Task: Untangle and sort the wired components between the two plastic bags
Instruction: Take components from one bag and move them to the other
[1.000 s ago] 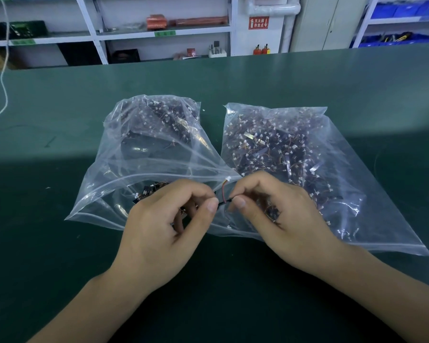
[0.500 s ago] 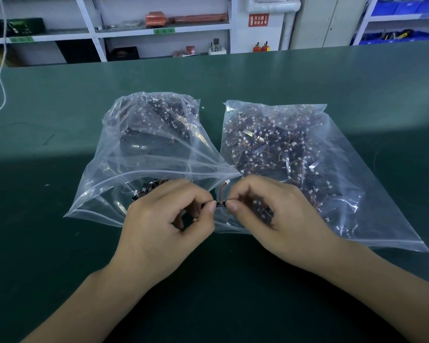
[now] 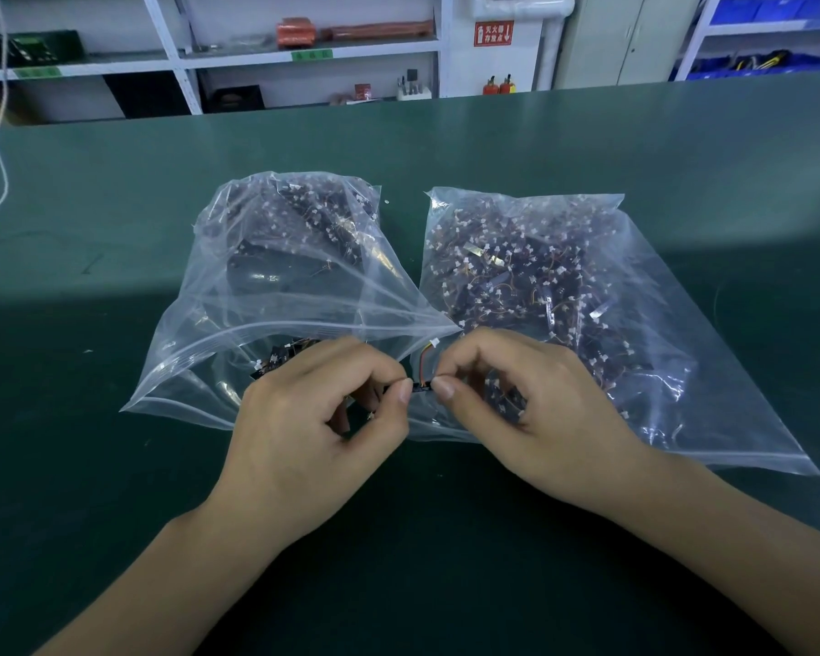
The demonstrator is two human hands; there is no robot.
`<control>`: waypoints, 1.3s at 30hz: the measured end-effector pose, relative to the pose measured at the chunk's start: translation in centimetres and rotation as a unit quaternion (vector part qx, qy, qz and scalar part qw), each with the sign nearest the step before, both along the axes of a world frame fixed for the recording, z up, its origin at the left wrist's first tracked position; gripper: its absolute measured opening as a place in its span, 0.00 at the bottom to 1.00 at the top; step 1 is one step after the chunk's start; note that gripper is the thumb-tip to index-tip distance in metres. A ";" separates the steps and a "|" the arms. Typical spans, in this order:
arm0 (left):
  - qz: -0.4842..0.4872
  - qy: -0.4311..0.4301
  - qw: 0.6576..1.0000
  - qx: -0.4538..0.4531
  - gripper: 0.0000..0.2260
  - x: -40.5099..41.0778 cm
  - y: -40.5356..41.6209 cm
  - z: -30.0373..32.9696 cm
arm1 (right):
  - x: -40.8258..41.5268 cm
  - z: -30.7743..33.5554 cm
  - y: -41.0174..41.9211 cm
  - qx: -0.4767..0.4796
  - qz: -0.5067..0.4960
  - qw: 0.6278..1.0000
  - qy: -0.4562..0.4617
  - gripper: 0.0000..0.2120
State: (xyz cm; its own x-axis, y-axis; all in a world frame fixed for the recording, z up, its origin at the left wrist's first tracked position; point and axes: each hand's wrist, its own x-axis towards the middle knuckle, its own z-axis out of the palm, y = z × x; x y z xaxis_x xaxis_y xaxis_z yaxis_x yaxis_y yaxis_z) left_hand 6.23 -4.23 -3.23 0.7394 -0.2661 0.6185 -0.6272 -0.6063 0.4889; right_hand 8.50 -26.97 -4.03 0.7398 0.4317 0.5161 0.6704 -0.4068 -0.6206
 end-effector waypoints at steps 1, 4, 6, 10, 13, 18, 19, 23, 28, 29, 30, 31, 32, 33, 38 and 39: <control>-0.001 0.000 1.000 0.000 0.06 0.0 0.0 0.0 | 0.0 0.0 0.0 0.000 0.000 1.000 -0.001 0.04; -0.007 -0.003 1.000 0.000 0.06 0.0 0.0 0.1 | 0.0 0.0 0.0 -0.006 0.000 1.000 -0.006 0.04; -0.006 -0.003 1.000 -0.001 0.06 0.0 0.0 0.1 | 0.0 0.1 0.0 -0.006 0.000 1.000 -0.006 0.04; -0.007 -0.003 1.000 0.008 0.05 0.0 0.0 0.0 | 0.1 0.0 0.0 -0.010 0.001 1.000 -0.001 0.04; -0.009 -0.001 1.000 0.003 0.06 0.0 0.1 0.0 | 0.3 0.2 -0.2 -0.015 0.004 1.000 -0.001 0.03; 0.005 -0.018 1.000 0.003 0.06 0.1 0.1 -0.2 | 0.6 0.3 -0.6 -0.026 0.015 1.000 -0.008 0.05; 0.012 -0.026 1.000 -0.002 0.06 0.1 0.1 -0.1 | 0.7 0.4 -0.8 -0.040 0.020 0.999 -0.006 0.08; 0.028 -0.038 0.998 -0.035 0.01 0.3 0.4 0.0 | 1.5 0.9 -2.2 -0.151 0.053 0.986 -0.040 0.21; 0.013 -0.032 0.998 -0.051 0.02 0.4 0.4 -0.1 | 1.9 1.1 -2.7 -0.170 0.057 0.983 -0.046 0.16; 0.008 -0.031 0.998 -0.050 0.02 0.3 0.4 -0.1 | 2.0 1.1 -2.7 -0.165 0.061 0.983 -0.045 0.12; 0.007 -0.032 0.998 -0.049 0.02 0.3 0.3 -0.1 | 2.1 1.1 -2.7 -0.162 0.064 0.984 -0.043 0.09; 0.008 -0.034 0.998 -0.047 0.03 0.3 0.3 -0.1 | 2.2 1.1 -2.7 -0.157 0.066 0.984 -0.041 0.06; 0.011 -0.034 0.998 -0.048 0.03 0.3 0.2 0.0 | 2.3 1.1 -2.7 -0.150 0.067 0.986 -0.036 0.04; 0.013 -0.032 0.998 -0.052 0.03 0.3 0.2 0.0 | 2.4 1.1 -2.7 -0.140 0.066 0.987 -0.032 0.04; -0.022 -0.014 0.998 -0.051 0.03 0.0 0.3 0.2 | 2.6 1.1 -2.8 -0.078 0.043 0.996 -0.010 0.05; -0.031 -0.016 0.999 -0.040 0.03 0.0 0.3 0.2 | 2.6 1.1 -2.9 -0.067 0.042 0.997 0.006 0.05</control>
State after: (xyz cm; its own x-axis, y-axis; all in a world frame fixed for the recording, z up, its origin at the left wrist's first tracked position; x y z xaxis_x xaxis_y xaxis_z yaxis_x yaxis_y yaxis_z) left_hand 6.23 -3.97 -3.04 0.7027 -0.2602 0.6622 -0.6786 -0.5249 0.5138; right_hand 11.14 -29.83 -2.94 0.7041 0.5565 0.4410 0.6982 -0.4297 -0.5726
